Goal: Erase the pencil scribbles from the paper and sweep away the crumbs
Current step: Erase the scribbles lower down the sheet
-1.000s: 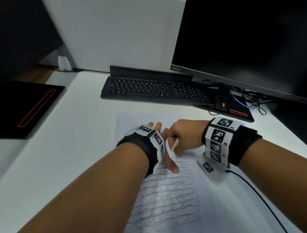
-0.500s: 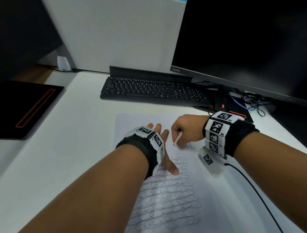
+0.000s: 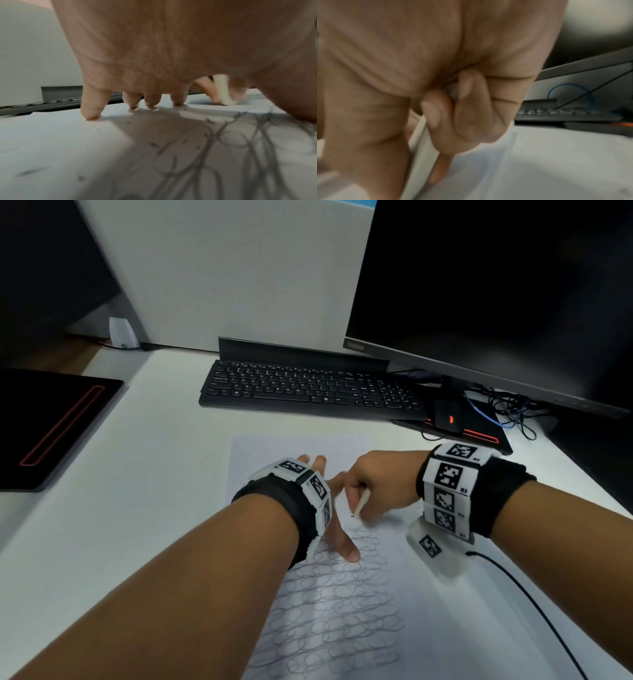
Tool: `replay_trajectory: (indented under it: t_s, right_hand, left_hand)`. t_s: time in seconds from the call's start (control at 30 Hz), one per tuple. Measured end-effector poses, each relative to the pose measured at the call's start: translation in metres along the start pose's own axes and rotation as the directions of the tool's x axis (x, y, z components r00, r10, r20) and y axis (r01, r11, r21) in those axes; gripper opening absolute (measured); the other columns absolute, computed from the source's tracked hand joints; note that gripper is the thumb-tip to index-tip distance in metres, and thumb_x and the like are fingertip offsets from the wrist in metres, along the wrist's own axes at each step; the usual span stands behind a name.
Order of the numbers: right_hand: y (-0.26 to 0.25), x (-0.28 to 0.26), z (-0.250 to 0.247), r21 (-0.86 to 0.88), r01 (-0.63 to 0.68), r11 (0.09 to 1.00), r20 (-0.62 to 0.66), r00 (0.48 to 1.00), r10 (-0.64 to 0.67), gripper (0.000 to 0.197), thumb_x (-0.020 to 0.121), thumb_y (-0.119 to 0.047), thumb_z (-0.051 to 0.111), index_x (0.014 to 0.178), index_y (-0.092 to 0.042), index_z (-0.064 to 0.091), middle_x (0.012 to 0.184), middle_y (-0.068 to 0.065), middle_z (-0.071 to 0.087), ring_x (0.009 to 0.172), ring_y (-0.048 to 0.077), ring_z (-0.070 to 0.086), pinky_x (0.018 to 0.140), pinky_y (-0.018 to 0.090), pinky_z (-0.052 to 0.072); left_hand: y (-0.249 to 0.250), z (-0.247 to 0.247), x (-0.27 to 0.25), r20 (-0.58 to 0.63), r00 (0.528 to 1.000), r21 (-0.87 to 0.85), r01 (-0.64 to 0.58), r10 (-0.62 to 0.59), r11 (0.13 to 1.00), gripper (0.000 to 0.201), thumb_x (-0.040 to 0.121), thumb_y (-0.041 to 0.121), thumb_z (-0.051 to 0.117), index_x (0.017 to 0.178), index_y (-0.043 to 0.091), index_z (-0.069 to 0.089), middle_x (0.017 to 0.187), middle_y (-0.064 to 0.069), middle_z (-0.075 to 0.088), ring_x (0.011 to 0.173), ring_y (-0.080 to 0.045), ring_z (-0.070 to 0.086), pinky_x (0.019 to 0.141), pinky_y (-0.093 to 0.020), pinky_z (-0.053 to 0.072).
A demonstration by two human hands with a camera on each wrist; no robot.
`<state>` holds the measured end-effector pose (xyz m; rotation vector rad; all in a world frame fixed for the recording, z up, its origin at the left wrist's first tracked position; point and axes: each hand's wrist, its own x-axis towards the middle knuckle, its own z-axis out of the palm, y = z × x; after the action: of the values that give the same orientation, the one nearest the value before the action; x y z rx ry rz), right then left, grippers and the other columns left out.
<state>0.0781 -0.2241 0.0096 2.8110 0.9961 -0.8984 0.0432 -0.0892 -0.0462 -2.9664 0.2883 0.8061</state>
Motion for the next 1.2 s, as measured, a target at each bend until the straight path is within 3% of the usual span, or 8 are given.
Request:
replay_trajectory:
  t_s: [0.13,0.27,0.43,0.57,0.73,0.9,1.07,1.2]
  right_hand:
    - [0.008,-0.001,-0.007,0.026,-0.061,0.998,-0.119,0.991,0.063,0.009,0.076,-0.02,0.076,0.079,-0.024,0.069,0.079,-0.011,0.066,0.079,0.009,0.061,0.068,0.023,0.05]
    - [-0.002,-0.009,0.006,0.011,0.018,1.0,0.039,0.999,-0.019,0.011,0.075,-0.021,0.077,0.082,-0.024,0.069,0.081,-0.012,0.066,0.082,0.007,0.062,0.071,0.023,0.049]
    - [0.009,-0.006,-0.005,0.038,-0.079,0.996,-0.097,0.992,0.083,0.009,0.076,-0.021,0.076,0.082,-0.023,0.071,0.075,-0.012,0.066,0.075,0.007,0.06,0.065,0.022,0.047]
    - [-0.003,-0.012,0.007,-0.015,-0.003,1.0,0.016,1.0,0.003,0.015,0.076,-0.022,0.077,0.089,-0.02,0.071,0.081,-0.012,0.065,0.082,0.006,0.06,0.069,0.021,0.048]
    - [0.008,-0.006,-0.003,0.024,-0.112,0.993,-0.135,0.984,0.114,0.009,0.075,-0.02,0.076,0.082,-0.022,0.071,0.08,-0.009,0.068,0.079,0.011,0.064,0.07,0.028,0.053]
    - [0.004,-0.001,0.001,-0.006,-0.156,0.988,-0.135,0.979,0.154,0.011,0.073,-0.02,0.078,0.079,-0.023,0.069,0.087,-0.006,0.071,0.085,0.015,0.067,0.075,0.031,0.057]
    - [-0.011,-0.001,-0.006,-0.135,-0.162,0.977,-0.081,0.985,0.152,0.017,0.082,-0.019,0.074,0.098,-0.012,0.074,0.079,-0.007,0.063,0.062,0.004,0.052,0.054,0.018,0.044]
    - [-0.012,-0.001,-0.008,-0.132,-0.187,0.974,-0.074,0.981,0.178,0.018,0.083,-0.018,0.074,0.098,-0.009,0.074,0.076,-0.009,0.062,0.062,0.007,0.053,0.053,0.019,0.044]
  left_hand:
    - [0.004,-0.004,-0.003,0.011,1.0,-0.017,0.007,-0.007,1.0,0.136,0.053,0.088,0.064,0.15,0.041,-0.019,0.16,-0.006,-0.025,0.147,-0.035,-0.019,0.116,-0.059,0.001]
    - [0.001,0.0,0.001,0.01,1.0,-0.021,0.008,-0.007,1.0,0.136,0.049,0.092,0.061,0.149,0.045,-0.018,0.16,-0.006,-0.026,0.147,-0.034,-0.021,0.115,-0.059,-0.001]
    - [0.005,-0.006,-0.005,0.013,1.0,-0.017,0.018,-0.018,1.0,0.135,0.055,0.087,0.065,0.151,0.039,-0.017,0.16,-0.007,-0.025,0.147,-0.034,-0.02,0.115,-0.061,0.002]
    - [0.002,-0.001,0.0,0.005,1.0,-0.024,0.006,-0.006,1.0,0.137,0.05,0.09,0.064,0.15,0.043,-0.017,0.16,-0.008,-0.024,0.147,-0.035,-0.02,0.115,-0.06,0.0]
    - [0.003,-0.005,-0.005,0.023,1.0,-0.023,0.02,-0.02,1.0,0.136,0.053,0.087,0.065,0.151,0.04,-0.016,0.16,-0.006,-0.024,0.147,-0.035,-0.02,0.116,-0.063,0.003]
    - [0.004,-0.008,-0.017,-0.013,1.0,-0.022,0.013,-0.013,1.0,0.132,0.052,0.086,0.067,0.153,0.039,-0.004,0.162,-0.006,-0.011,0.148,-0.036,-0.013,0.114,-0.067,0.013]
    - [-0.041,-0.008,-0.064,-0.049,0.997,-0.038,0.054,-0.055,0.998,0.125,0.061,0.075,0.073,0.154,0.031,0.004,0.161,-0.008,0.002,0.148,-0.03,-0.006,0.116,-0.058,0.017]
    - [-0.09,-0.001,-0.093,-0.016,0.992,-0.047,0.121,-0.122,0.991,0.13,0.065,0.071,0.074,0.155,0.029,-0.011,0.163,0.001,-0.016,0.149,-0.021,-0.018,0.118,-0.053,0.008]
